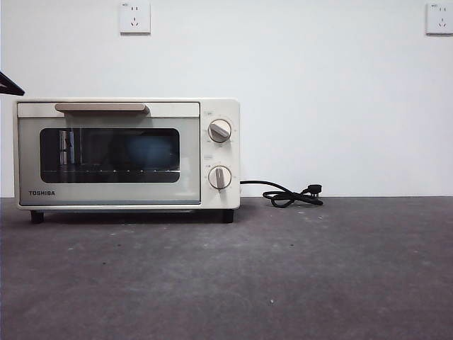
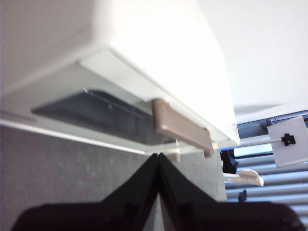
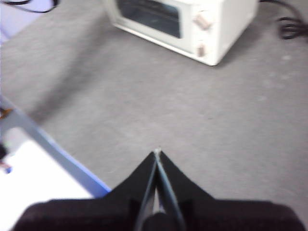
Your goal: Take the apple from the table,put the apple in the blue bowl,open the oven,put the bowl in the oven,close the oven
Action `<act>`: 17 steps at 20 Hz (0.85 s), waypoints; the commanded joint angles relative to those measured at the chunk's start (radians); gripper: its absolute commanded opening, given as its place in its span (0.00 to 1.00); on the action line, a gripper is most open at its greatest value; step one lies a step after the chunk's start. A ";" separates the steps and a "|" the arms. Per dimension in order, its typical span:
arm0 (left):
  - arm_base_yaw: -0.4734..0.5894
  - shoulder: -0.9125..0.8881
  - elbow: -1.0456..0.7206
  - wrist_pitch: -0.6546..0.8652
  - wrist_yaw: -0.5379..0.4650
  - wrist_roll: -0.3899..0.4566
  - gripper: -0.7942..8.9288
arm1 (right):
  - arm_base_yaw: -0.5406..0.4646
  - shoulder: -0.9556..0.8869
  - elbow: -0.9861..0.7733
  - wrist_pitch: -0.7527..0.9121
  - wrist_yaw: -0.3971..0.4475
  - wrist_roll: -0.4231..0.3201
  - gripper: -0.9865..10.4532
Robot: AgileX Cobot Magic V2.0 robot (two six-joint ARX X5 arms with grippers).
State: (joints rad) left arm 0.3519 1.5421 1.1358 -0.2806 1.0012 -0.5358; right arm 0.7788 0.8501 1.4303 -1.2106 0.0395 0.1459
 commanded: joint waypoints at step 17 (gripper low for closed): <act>-0.301 -0.478 -0.001 -0.630 -0.323 0.570 0.08 | 0.001 0.084 -0.007 -0.075 0.395 0.178 0.09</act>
State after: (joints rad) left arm 0.0494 1.0618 1.1355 -0.9119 0.6804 -0.0044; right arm 0.7788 0.9356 1.4303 -1.2900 0.4282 0.2989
